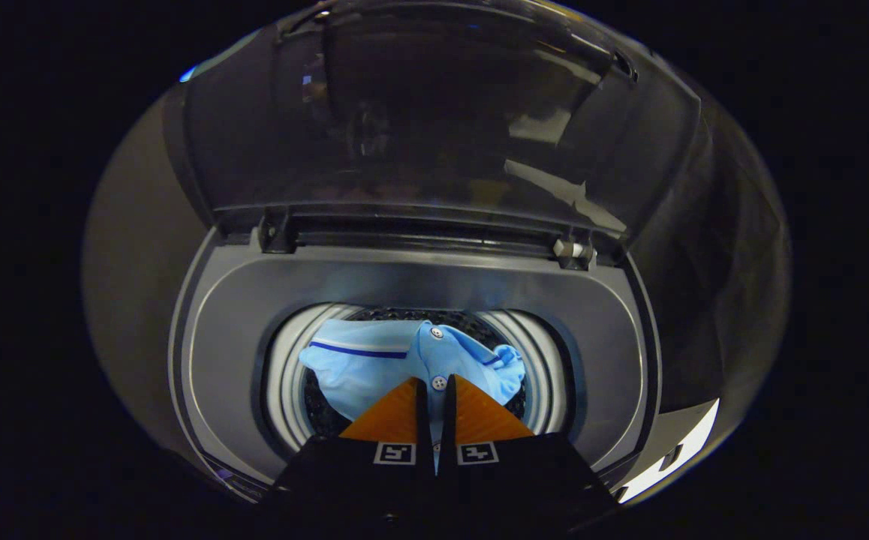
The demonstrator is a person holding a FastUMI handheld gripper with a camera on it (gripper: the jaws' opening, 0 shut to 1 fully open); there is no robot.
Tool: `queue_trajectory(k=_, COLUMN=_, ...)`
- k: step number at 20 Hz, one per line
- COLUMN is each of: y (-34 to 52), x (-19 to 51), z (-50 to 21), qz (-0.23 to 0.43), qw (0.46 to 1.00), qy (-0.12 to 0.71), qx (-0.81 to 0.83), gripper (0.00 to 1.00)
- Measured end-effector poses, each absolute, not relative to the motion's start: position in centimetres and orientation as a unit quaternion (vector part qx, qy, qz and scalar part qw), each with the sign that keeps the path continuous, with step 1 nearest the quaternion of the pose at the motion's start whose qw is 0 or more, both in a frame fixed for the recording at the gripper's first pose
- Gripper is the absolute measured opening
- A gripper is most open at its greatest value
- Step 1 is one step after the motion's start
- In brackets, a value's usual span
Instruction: Put the clothes into the washing machine and then close the washing machine lid.
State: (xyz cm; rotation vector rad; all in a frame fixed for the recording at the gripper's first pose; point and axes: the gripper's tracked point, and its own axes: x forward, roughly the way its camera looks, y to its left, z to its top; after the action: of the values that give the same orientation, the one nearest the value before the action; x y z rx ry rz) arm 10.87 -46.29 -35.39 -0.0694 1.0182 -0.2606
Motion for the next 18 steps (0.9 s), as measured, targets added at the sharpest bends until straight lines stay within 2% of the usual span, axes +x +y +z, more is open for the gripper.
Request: queue_trajectory(k=18, y=-45.1, x=9.9, z=-39.9, qz=-0.098, qw=0.839, qy=0.535, qx=-0.018, gripper=0.05)
